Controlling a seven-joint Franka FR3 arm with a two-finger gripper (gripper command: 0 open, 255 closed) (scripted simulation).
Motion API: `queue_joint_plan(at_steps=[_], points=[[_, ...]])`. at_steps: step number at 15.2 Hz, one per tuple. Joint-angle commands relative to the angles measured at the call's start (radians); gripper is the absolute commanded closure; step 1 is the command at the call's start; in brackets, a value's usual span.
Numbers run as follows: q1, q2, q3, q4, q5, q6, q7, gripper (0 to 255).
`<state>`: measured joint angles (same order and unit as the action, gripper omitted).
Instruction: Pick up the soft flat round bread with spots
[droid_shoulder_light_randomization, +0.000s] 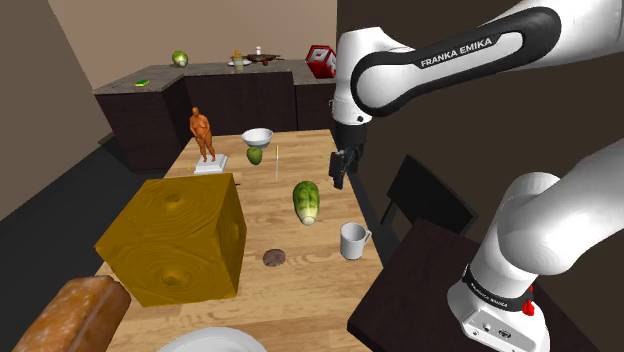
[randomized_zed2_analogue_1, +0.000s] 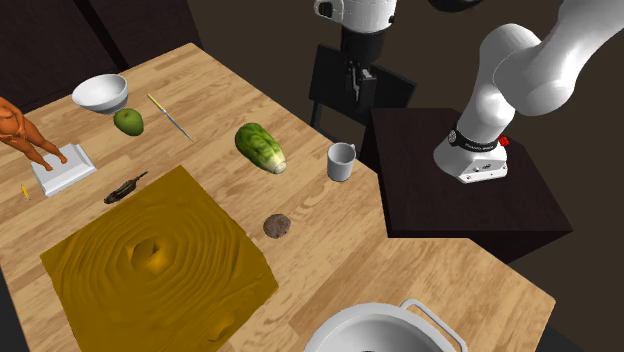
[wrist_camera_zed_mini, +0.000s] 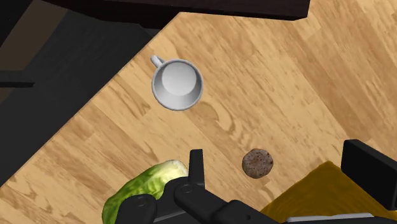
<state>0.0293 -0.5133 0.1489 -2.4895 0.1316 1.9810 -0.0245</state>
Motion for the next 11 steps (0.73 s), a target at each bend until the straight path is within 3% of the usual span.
queue_joint_plan(at_steps=[1, 11], points=[[0.006, 0.072, 0.023, -0.009, 0.001, 0.084, 0.013, 0], [0.011, 0.448, 0.103, 0.059, -0.077, 0.395, 0.097, 0]])
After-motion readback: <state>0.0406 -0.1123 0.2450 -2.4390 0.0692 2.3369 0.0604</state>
